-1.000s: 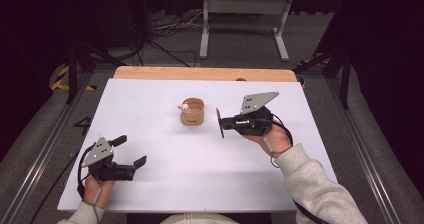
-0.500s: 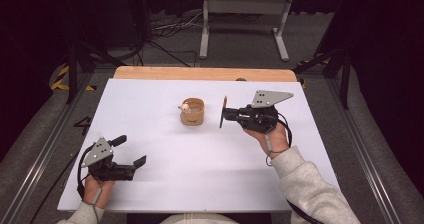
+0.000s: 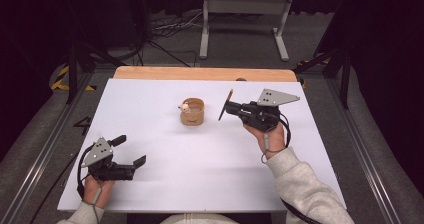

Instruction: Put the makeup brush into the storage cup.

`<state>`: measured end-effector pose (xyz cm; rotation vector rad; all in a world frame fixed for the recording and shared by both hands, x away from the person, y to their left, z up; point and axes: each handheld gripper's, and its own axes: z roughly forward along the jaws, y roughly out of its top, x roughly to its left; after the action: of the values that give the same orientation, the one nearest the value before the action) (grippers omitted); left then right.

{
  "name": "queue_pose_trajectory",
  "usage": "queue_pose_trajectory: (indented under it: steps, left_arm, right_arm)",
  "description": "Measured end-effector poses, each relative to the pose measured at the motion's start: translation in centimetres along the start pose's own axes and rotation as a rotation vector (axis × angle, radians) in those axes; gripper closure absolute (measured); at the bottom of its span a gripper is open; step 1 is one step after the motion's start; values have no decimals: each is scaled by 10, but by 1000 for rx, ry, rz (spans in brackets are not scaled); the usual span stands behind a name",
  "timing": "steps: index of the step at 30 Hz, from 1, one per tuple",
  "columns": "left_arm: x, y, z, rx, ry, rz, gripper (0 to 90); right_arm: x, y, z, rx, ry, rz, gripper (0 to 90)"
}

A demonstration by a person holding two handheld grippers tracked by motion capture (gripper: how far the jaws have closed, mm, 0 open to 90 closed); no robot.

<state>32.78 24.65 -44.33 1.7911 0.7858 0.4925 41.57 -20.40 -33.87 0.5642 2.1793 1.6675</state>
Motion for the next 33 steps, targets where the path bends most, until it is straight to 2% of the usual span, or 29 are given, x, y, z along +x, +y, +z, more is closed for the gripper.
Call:
queue_pose_trajectory:
  steps: [10, 19, 33]
  left_arm:
    - [0, 0, 0, -1, -2, 1, 13]
    - [1, -1, 0, -5, -4, -3, 13]
    - [2, -1, 0, -3, -11, -6, 13]
  right_arm:
    - [-3, 0, 8, -49, -41, 19, 834]
    - [-10, 6, 24, -48, -60, 12, 833]
    - [-19, 13, 44, -54, -82, 40, 833]
